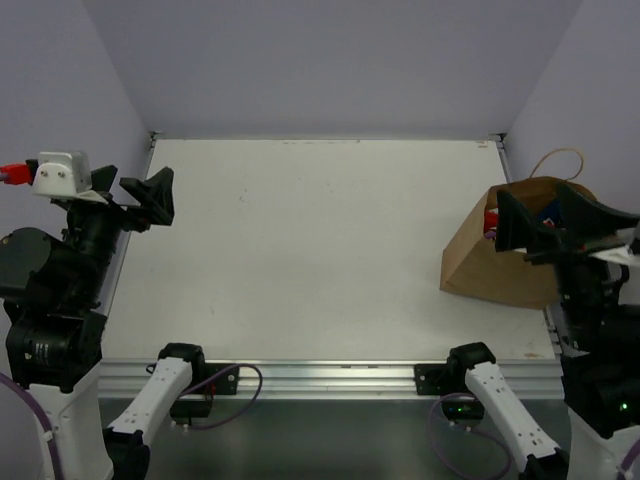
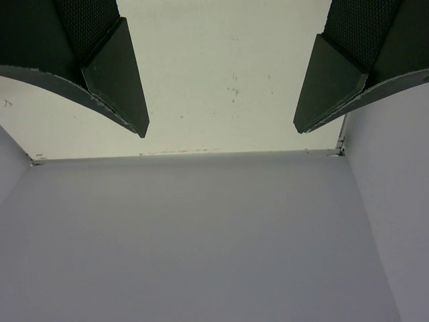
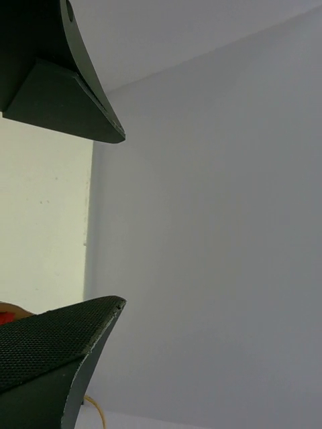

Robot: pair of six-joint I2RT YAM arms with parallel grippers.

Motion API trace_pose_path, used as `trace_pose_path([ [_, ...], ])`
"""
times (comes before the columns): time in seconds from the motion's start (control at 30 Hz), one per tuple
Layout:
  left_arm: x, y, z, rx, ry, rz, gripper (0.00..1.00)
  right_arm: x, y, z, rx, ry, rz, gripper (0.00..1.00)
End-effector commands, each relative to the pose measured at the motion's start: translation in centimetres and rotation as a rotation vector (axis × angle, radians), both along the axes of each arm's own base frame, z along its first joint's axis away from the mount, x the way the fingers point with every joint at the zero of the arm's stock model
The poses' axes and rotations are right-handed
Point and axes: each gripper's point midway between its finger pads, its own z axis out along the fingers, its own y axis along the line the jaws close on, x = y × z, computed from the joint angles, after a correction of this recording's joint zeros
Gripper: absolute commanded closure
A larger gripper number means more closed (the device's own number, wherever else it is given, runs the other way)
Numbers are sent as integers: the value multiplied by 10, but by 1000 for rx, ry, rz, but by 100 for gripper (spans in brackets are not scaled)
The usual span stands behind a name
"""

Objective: Take the snacks out of the paper bag

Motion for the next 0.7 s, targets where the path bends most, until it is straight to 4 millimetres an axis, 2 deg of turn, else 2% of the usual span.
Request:
trace_pose_path([
  [0.0, 20, -14, -18, 11, 65, -66, 0, 67, -3, -56, 34, 343, -93, 1],
  [0.03, 24, -15, -22, 12, 80, -73, 0, 93, -1, -73, 14, 442, -121, 1],
  [0.07, 28, -17, -28, 12, 97, -80, 0, 99, -6, -70, 16, 468, -157, 1],
  [0.1, 29, -18, -30, 12, 105, -84, 0, 109, -8, -78, 31, 522, -183, 1],
  [0.13, 32, -20, -34, 13, 116, -93, 0, 127, -9, -102, 13, 629, -223, 1],
  [0.17, 36, -21, -40, 10, 135, -95, 0, 133, -15, -105, 19, 656, -267, 1],
  [0.23, 40, -24, -46, 7, 150, -110, 0, 151, -18, -130, 26, 765, -302, 1],
  [0.37, 46, -27, -60, 8, 184, -127, 0, 169, -29, -169, 88, 891, -350, 1],
  [0.43, 47, -29, -63, 7, 190, -135, 0, 173, -36, -181, 121, 925, -364, 1],
  [0.53, 47, -33, -67, 5, 198, -152, 0, 177, -50, -210, 120, 988, -434, 1],
  [0.67, 49, -35, -74, 5, 211, -160, 0, 185, -53, -242, 120, 1059, -445, 5],
])
